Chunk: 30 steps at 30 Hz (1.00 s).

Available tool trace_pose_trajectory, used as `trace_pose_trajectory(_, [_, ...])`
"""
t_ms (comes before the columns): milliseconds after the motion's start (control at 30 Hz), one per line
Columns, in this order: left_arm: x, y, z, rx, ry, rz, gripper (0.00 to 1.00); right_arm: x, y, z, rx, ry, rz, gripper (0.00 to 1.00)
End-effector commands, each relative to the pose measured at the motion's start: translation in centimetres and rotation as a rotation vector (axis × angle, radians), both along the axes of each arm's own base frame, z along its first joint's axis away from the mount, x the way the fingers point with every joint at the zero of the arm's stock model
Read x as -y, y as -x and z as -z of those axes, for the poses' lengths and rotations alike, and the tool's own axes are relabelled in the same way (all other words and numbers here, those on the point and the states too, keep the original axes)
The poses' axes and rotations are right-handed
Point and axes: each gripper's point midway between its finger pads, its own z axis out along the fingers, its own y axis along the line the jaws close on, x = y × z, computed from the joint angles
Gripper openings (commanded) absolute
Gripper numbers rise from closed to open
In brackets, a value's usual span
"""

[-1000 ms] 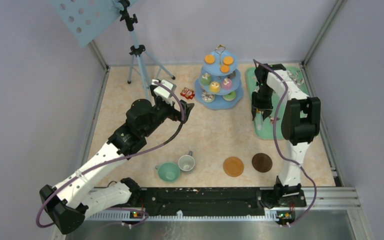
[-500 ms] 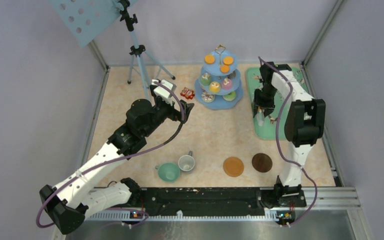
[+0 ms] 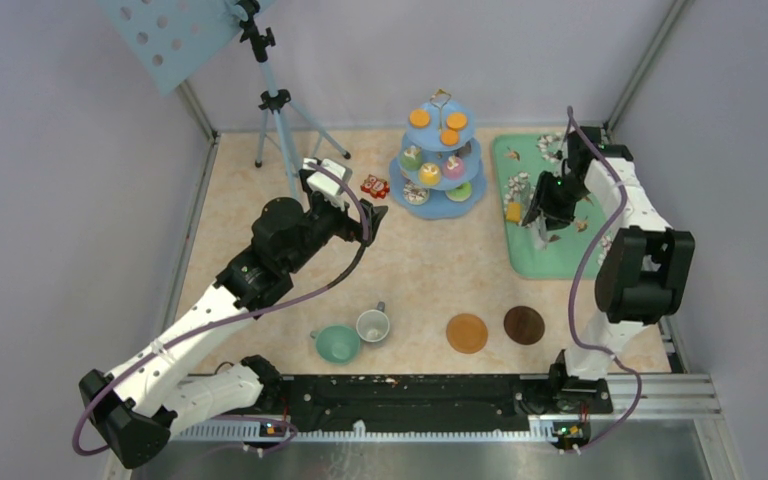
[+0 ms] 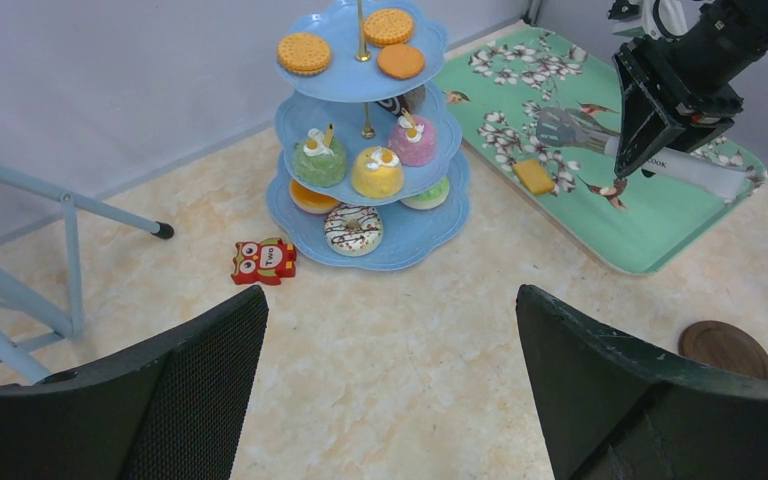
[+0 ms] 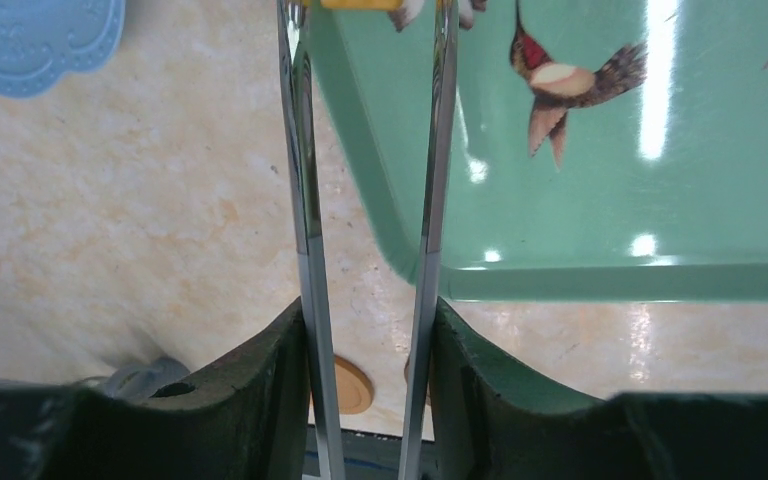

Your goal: Serve the afternoon tea

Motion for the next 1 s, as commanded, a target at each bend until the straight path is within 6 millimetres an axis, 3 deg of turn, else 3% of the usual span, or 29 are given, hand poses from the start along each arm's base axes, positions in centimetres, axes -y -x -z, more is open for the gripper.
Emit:
trace_pose_trajectory(0, [0.2, -0.2, -1.0, 0.026, 0.039, 0.005, 0.99, -2.4, 0.0, -2.4, 0.138, -0.15, -0.029, 0.0])
trace_pose_trajectory(200, [0.9, -0.3, -0.2, 0.0, 0.035, 0.031, 0.99, -2.7, 1.1, -1.3, 0.196, -0.209, -0.01, 0.05])
trace_pose_trajectory(300, [1.0, -0.3, 0.0, -0.005, 0.034, 0.033, 0.99, -1.6, 1.7, -0.5, 0.188, -0.136, -0.012, 0.09])
trace_pose_trajectory(467, [0.8, -0.3, -0.2, 0.002, 0.036, 0.024, 0.99, -0.1, 1.5, -1.3, 0.233, -0.048, -0.011, 0.22])
trace_pose_trajectory(633, [0.7, -0.3, -0.3, 0.004, 0.036, 0.022, 0.99, -0.3, 1.3, -0.4, 0.245, -0.047, -0.003, 0.24])
trace_pose_trajectory(667, [0.7, -0.3, -0.3, 0.005, 0.036, 0.022, 0.99, -0.3, 1.3, -0.2, 0.242, -0.039, -0.001, 0.24])
trace_pose_trajectory(767, [0.7, -0.3, -0.3, 0.004, 0.038, 0.023, 0.99, -0.3, 1.2, 0.2, 0.245, -0.012, 0.001, 0.09])
trace_pose_trajectory(967, [0.6, -0.2, -0.5, 0.008, 0.041, 0.023, 0.99, -0.8, 0.8, 0.0, 0.266, 0.034, -0.019, 0.0])
